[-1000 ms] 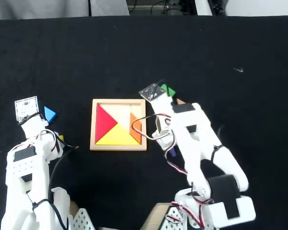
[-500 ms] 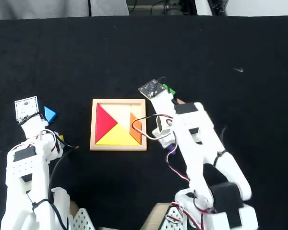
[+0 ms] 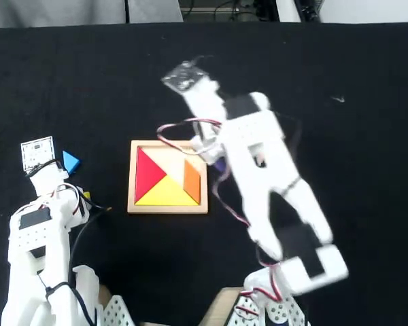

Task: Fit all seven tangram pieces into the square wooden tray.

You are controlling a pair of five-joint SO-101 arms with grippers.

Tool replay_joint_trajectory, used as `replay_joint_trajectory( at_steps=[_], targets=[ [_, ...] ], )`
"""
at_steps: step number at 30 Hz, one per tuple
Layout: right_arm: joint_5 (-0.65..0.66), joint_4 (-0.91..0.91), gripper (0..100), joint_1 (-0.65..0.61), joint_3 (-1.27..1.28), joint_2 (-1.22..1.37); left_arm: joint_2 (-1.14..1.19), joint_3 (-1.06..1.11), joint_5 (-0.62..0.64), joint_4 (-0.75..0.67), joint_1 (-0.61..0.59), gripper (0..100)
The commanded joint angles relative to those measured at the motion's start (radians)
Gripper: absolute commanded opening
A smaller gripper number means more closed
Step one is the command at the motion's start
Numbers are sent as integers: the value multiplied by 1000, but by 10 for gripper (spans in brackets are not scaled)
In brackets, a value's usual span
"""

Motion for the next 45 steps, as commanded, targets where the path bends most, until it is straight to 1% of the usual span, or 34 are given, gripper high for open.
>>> replay_joint_trajectory(
  at_steps=[1,7,12,18,29,45],
  targets=[
    [9,-21,11,-32,-131,97,-20,-4,3,-14,13,191],
    [11,-89,11,-60,-151,200,-20,-4,3,-14,13,191],
    [66,-135,11,-60,-150,237,-20,-4,3,-14,13,191],
    [68,-186,11,-74,-150,266,-20,-4,3,-14,13,191],
    [64,-190,11,-94,-150,308,-20,-4,3,-15,13,191],
    [63,-192,11,-103,-159,249,-20,-4,3,-15,13,191]
  ],
)
